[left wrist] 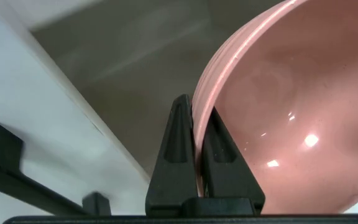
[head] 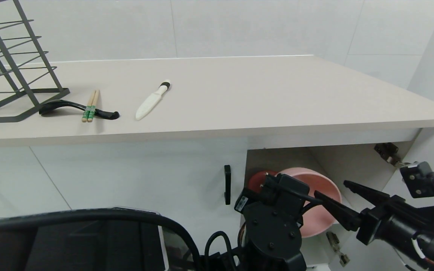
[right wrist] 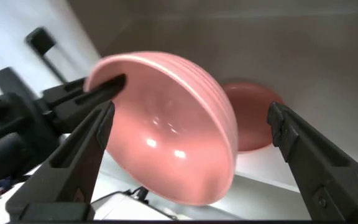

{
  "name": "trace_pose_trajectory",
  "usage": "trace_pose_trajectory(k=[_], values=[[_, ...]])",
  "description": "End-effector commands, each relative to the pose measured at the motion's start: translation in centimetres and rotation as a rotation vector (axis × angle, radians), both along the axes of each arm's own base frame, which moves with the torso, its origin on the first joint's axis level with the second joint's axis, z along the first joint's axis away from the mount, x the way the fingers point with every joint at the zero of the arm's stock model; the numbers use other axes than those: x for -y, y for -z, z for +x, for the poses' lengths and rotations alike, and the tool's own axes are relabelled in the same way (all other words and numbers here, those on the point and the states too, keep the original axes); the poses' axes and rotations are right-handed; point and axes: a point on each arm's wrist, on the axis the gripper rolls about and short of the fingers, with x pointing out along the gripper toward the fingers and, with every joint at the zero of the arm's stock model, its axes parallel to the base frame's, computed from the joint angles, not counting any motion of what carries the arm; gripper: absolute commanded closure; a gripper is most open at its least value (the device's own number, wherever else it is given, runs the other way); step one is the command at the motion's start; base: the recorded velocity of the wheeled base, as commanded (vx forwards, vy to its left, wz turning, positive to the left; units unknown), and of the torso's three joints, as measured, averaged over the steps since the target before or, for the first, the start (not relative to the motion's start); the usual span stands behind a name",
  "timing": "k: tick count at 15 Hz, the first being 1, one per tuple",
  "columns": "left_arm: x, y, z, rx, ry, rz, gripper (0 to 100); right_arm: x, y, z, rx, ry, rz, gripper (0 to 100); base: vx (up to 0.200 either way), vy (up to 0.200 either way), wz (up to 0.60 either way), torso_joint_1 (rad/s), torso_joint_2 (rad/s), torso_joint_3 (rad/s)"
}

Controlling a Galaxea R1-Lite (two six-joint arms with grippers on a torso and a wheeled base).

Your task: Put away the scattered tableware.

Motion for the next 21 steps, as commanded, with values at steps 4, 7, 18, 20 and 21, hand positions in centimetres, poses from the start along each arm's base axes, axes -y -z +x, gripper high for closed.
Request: trace_pose_trajectory(k=[4, 7, 18, 20, 21], values=[[0.03, -0.40, 0.25, 0.031, 0.002, -0.066, 100, 0.98, 0.62, 0.88, -0.026, 0.068, -0.023, 0, 0.000, 0.000, 0.00, 0.000, 0.00, 0.000], [0.12, -0.35, 0.49, 0.052, 0.003, -0.110, 100, 0.94, 0.72, 0.98, -0.030, 0.068, -0.025, 0, 0.000, 0.000, 0.00, 0.000, 0.00, 0.000], [0.69, -0.43, 0.14, 0.085, 0.076, -0.165, 0, 0.44, 0.26, 1.15, 0.013, 0.046, -0.007, 100, 0.000, 0.000, 0.00, 0.000, 0.00, 0.000], [0.74, -0.52, -0.01, 0.098, 0.097, -0.159, 0, 0.51, 0.60, 1.33, -0.004, 0.054, -0.015, 100, 0.000, 0.000, 0.00, 0.000, 0.00, 0.000], [0.74, -0.65, -0.10, 0.109, 0.107, -0.165, 0, 0.54, 0.71, 1.41, -0.009, 0.057, -0.017, 100, 0.000, 0.000, 0.00, 0.000, 0.00, 0.000]])
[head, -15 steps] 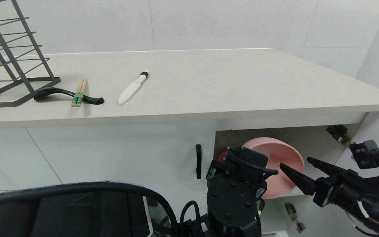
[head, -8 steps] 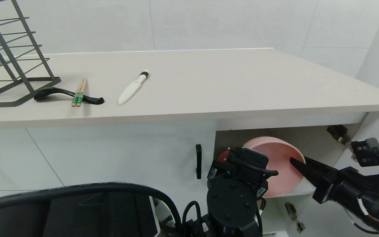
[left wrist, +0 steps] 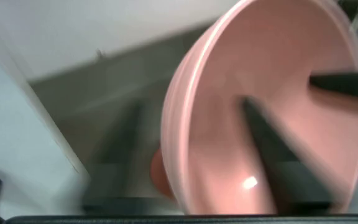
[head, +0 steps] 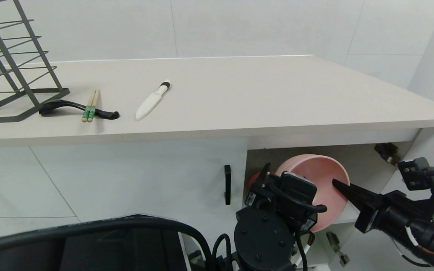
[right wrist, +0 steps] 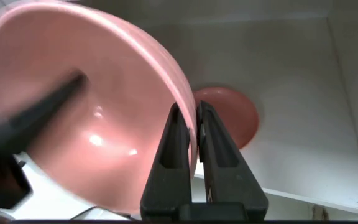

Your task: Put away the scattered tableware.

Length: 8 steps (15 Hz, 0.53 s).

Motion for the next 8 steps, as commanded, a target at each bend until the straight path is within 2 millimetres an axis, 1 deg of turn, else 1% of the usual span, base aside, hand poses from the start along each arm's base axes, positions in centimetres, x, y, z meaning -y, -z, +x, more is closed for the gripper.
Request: trace_pose_trajectory(k=[1, 3, 4, 7, 8], values=[[-0.2, -0.4, -0.6, 0.056, 0.070, -0.001, 0, -0.1, 0.7, 0.3, -0.030, 0.006, -0.014, 100, 0.000, 0.000, 0.00, 0.000, 0.00, 0.000], [-0.7, 0.1, -1.1, 0.092, 0.176, 0.062, 0, -0.2, 0.9, 0.7, -0.015, 0.009, -0.009, 100, 0.000, 0.000, 0.00, 0.000, 0.00, 0.000], [-1.1, -0.2, -1.3, 0.094, 0.193, 0.064, 0, -0.1, 1.0, 1.0, -0.007, 0.016, -0.005, 100, 0.000, 0.000, 0.00, 0.000, 0.00, 0.000], [-1.5, -0.9, -0.9, 0.102, 0.189, 0.049, 0, -0.1, 1.2, 1.1, -0.015, 0.019, -0.009, 100, 0.000, 0.000, 0.00, 0.000, 0.00, 0.000], [-1.9, -1.5, -0.5, 0.113, 0.191, 0.038, 0, -0.1, 1.2, 1.1, -0.017, 0.019, -0.010, 100, 0.000, 0.000, 0.00, 0.000, 0.00, 0.000]])
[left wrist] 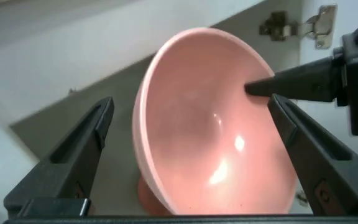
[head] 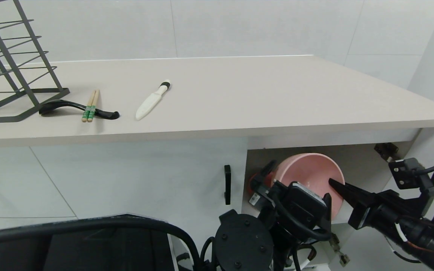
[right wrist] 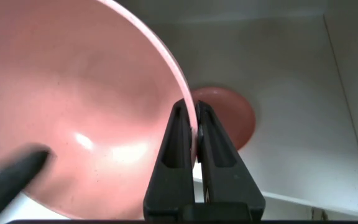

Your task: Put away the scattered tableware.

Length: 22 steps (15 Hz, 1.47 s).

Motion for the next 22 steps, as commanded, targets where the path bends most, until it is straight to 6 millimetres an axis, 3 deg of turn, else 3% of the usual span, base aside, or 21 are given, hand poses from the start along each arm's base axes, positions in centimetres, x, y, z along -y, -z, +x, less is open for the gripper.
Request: trace_pose_trajectory(k=[1, 4, 10, 19, 22], values=[[-0.8, -1.4, 0.6, 0.021, 0.009, -0.027, 0, 0.0, 0.3, 0.1, -0.013, 0.000, -0.006, 100, 0.000, 0.000, 0.00, 0.000, 0.00, 0.000], [-2.1, -1.8, 0.9, 0.045, 0.104, 0.001, 0, 0.1, 0.3, 0.2, -0.013, 0.009, -0.005, 100, 0.000, 0.000, 0.00, 0.000, 0.00, 0.000], [-5.5, -2.1, -0.6, 0.037, 0.224, 0.075, 0, 0.2, 0.3, 0.2, -0.015, 0.013, -0.006, 100, 0.000, 0.000, 0.00, 0.000, 0.00, 0.000], [-14.5, -3.0, -3.3, -0.021, 0.268, 0.154, 0, 0.1, 0.5, 0.2, -0.028, 0.007, -0.011, 100, 0.000, 0.000, 0.00, 0.000, 0.00, 0.000], [-19.1, -4.1, -4.1, -0.019, 0.184, 0.127, 0, 0.0, 1.0, 0.4, -0.053, 0.011, -0.019, 100, 0.000, 0.000, 0.00, 0.000, 0.00, 0.000]])
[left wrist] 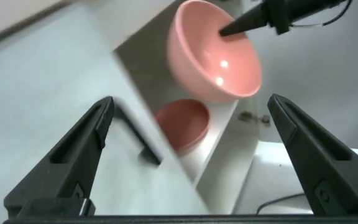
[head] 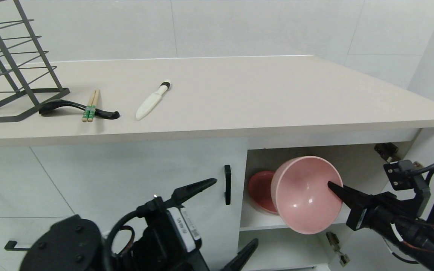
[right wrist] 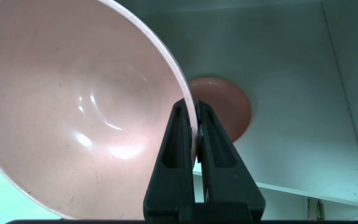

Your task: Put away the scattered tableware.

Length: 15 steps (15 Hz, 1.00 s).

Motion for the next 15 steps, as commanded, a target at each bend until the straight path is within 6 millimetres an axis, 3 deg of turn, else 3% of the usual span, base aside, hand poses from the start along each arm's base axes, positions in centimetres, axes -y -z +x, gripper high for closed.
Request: trace_pose_trajectory(k=[1, 3, 6, 9, 15], values=[[-4.5, -2.0, -1.1, 0.025, -0.076, -0.079, 0, -0.1, 0.8, 0.3, -0.039, 0.000, -0.013, 100, 0.000, 0.000, 0.00, 0.000, 0.00, 0.000], [-7.0, -1.8, -3.1, -0.010, -0.073, -0.109, 0, -0.3, 1.4, 0.5, -0.063, -0.002, -0.023, 100, 0.000, 0.000, 0.00, 0.000, 0.00, 0.000], [-8.6, -3.4, -3.7, -0.022, -0.097, -0.234, 0, -0.7, 2.2, 0.7, -0.097, -0.017, -0.036, 100, 0.000, 0.000, 0.00, 0.000, 0.00, 0.000], [-9.9, -2.2, -3.9, -0.103, -0.206, -0.126, 0, -0.8, 3.0, 0.9, -0.136, -0.018, -0.052, 100, 0.000, 0.000, 0.00, 0.000, 0.00, 0.000], [-16.6, -0.9, -8.8, -0.164, -0.363, -0.049, 0, -1.0, 4.4, 1.2, -0.193, -0.018, -0.074, 100, 0.000, 0.000, 0.00, 0.000, 0.00, 0.000]])
